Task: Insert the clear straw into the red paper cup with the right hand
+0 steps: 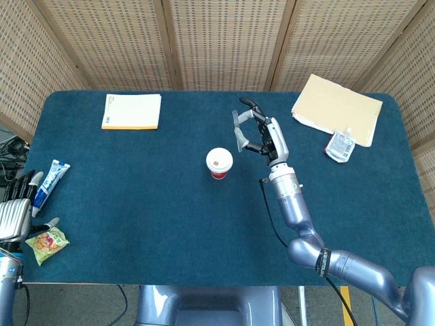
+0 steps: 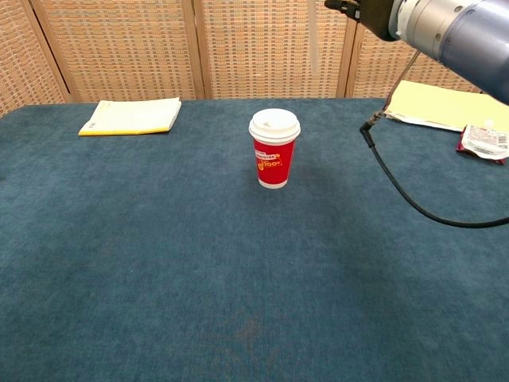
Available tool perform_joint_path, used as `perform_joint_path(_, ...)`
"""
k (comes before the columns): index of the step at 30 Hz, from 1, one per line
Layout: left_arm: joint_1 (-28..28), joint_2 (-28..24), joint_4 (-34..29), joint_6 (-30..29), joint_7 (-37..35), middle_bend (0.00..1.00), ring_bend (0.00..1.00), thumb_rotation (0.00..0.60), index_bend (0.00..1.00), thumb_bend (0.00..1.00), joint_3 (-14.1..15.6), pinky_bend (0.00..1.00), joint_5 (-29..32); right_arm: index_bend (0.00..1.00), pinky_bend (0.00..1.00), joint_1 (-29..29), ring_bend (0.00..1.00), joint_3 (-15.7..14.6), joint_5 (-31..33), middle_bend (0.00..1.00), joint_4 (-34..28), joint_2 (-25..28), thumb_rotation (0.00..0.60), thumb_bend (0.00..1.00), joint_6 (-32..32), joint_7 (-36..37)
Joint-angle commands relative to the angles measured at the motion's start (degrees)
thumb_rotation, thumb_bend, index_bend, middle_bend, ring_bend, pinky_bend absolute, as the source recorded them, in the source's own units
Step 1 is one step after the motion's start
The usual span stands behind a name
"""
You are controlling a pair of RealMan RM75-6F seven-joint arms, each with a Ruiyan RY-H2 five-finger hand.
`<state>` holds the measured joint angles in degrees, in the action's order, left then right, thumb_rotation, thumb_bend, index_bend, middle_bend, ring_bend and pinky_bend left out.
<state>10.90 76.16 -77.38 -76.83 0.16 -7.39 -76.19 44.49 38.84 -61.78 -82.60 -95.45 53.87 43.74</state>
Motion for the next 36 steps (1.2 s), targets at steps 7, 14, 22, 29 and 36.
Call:
perform_joint_path(7, 0.37, 1.39, 2.56, 0.13, -1.68, 0.0, 0.0, 0.6, 0.0, 0.11, -0.03, 0.0, -0.28, 0.6, 0.0, 1.72, 0.0, -0.25, 1.96, 0.23, -0.52, -2.85, 0.6, 0.6, 0.53, 2.1)
perform_joint_path(14, 0.62, 2.41, 4.27, 0.16, -2.16, 0.0, 0.0, 0.6, 0.0, 0.11, -0.03, 0.0, -0.39, 0.6, 0.0, 3.06, 0.0, -0.27, 3.03, 0.23, 0.63, -4.68, 0.6, 0.6, 0.1, 3.4)
perform_joint_path(22, 0.6, 2.71, 4.97, -0.13, -2.27, 0.0, 0.0, 0.6, 0.0, 0.11, -0.13, 0.0, -0.34, 0.6, 0.0, 4.59, 0.0, -0.2, 3.06, 0.23, 3.71, -6.45, 0.6, 0.6, -0.69, 5.14)
perform_joint_path(29, 0.61, 2.67, 4.89, 0.16, -2.28, 0.0, 0.0, 0.6, 0.0, 0.11, -0.05, 0.0, -0.15, 0.6, 0.0, 5.0, 0.0, -0.73, 2.87, 0.23, 5.38, -7.44, 0.6, 0.6, -1.0, 6.05)
perform_joint_path(36, 0.74, 2.68, 4.85, 0.35, -2.12, 0.0, 0.0, 0.6, 0.0, 0.11, 0.1, 0.0, -0.29, 0.6, 0.0, 4.92, 0.0, -1.27, 3.18, 0.23, 5.84, -8.08, 0.6, 0.6, -1.4, 6.56)
